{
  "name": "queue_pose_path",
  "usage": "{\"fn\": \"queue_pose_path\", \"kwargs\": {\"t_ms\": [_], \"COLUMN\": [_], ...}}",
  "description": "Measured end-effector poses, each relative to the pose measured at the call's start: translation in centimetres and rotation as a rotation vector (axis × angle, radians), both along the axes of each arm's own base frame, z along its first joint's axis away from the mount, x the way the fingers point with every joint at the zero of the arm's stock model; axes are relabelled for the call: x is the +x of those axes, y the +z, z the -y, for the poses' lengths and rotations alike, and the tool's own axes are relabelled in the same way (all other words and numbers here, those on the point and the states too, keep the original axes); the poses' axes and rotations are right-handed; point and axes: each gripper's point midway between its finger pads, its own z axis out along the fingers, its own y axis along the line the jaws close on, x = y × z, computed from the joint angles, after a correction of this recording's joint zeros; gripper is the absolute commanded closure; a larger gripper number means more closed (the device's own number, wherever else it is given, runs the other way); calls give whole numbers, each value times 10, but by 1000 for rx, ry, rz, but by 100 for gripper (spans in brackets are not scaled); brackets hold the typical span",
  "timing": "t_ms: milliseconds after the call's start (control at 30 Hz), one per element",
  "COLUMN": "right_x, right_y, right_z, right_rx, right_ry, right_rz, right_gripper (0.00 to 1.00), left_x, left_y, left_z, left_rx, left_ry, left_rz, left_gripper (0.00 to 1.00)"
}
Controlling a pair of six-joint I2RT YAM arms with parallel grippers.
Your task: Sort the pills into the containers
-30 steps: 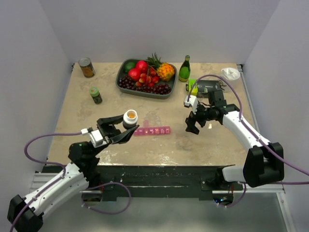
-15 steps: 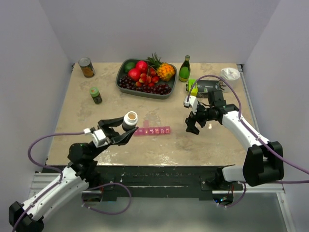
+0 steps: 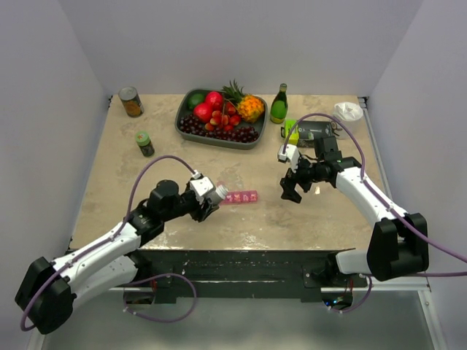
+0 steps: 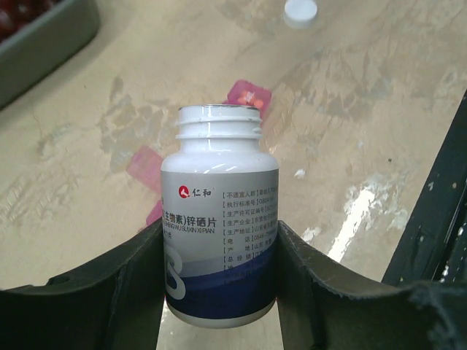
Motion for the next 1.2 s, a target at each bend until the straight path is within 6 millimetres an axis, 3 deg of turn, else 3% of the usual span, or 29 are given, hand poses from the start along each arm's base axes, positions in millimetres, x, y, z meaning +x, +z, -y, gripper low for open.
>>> {"fn": "queue_pose_path", "kwargs": {"t_ms": [300, 567, 933, 1200], "right_x": [-1, -1, -1, -1], "right_y": [0, 0, 0, 0], "right_z": [0, 0, 0, 0], "right_rx": [-1, -2, -1, -2], "right_ry": [2, 2, 3, 3], "right_rz": [-1, -1, -2, -2], "right_gripper": [1, 1, 1, 1], "left_x": [-1, 9, 21, 18], "left_y": [-45, -53, -42, -66], "left_z": [-9, -13, -21, -32], "left_rx": [166, 252, 347, 479], "left_ry": [17, 52, 67, 38], "left_rz": [-153, -199, -163, -215], "left_gripper": [100, 100, 100, 100]}}
